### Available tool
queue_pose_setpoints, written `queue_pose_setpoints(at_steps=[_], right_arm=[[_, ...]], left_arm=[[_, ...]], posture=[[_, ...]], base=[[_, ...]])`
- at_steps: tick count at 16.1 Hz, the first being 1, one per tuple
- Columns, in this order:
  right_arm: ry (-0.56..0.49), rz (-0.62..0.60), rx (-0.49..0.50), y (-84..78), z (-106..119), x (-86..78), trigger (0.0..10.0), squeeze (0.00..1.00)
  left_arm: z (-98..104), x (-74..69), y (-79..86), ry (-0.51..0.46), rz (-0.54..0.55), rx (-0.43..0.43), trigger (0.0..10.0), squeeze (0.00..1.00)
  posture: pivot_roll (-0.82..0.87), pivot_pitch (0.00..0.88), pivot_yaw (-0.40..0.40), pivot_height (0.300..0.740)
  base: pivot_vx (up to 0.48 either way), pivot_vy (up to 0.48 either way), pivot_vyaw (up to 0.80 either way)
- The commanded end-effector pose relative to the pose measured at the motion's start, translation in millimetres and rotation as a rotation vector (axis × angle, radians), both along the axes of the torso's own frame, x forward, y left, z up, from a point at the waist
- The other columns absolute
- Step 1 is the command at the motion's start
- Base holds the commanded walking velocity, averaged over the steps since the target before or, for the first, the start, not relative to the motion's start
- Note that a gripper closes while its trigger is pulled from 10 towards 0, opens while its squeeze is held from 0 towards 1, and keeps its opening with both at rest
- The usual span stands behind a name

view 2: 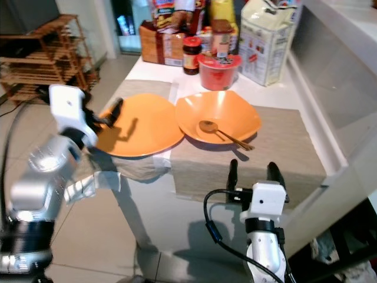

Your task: Setting the table

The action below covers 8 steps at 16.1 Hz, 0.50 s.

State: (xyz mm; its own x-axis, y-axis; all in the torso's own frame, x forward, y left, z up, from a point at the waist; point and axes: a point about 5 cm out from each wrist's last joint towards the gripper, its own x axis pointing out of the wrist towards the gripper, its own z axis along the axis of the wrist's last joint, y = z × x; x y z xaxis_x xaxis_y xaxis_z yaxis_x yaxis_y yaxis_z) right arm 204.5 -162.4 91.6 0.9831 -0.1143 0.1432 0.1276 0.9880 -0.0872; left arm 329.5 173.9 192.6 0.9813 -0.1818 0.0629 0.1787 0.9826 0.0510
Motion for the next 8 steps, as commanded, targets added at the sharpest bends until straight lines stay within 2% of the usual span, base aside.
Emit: queue_pose_setpoints(at_steps=[1, 2, 5, 6, 8], right_arm=[[-0.002, -0.002, -0.006, 1.0, 1.4, 0.4, 10.0, 0.00], [-0.004, -0.001, -0.006, 2.1, 2.4, -0.6, 10.0, 0.00], [-0.002, 0.004, -0.007, 2.2, 2.6, -0.2, 10.0, 0.00], [-0.001, 0.004, -0.008, 1.9, 2.8, -0.2, 10.0, 0.00], [0.003, 0.003, -0.007, 1.7, 2.1, -0.5, 10.0, 0.00]], left_arm=[[-0.9, 9.2, 4.6, 0.059, 0.007, 0.010, 10.0, 0.00], [-3.8, 15.9, 8.7, 0.121, 0.002, 0.002, 10.0, 0.00], [-5.8, 30.5, 21.5, 0.228, 0.046, -0.032, 10.0, 0.00], [-5.0, 35.1, 29.2, 0.245, 0.080, -0.040, 10.0, 0.00], [-1.1, 39.5, 36.3, 0.240, 0.085, -0.003, 10.0, 0.00]], posture=[[-0.05, 0.000, 0.041, 0.727], [-0.06, 0.002, 0.041, 0.727], [-0.06, 0.006, 0.041, 0.727], [-0.06, 0.009, 0.041, 0.727], [-0.06, 0.009, 0.040, 0.727]], base=[[0.000, 0.000, 0.00], [0.000, 0.000, 0.00], [0.000, 0.000, 0.00], [0.000, 0.000, 0.00], [0.000, 0.000, 0.00]])
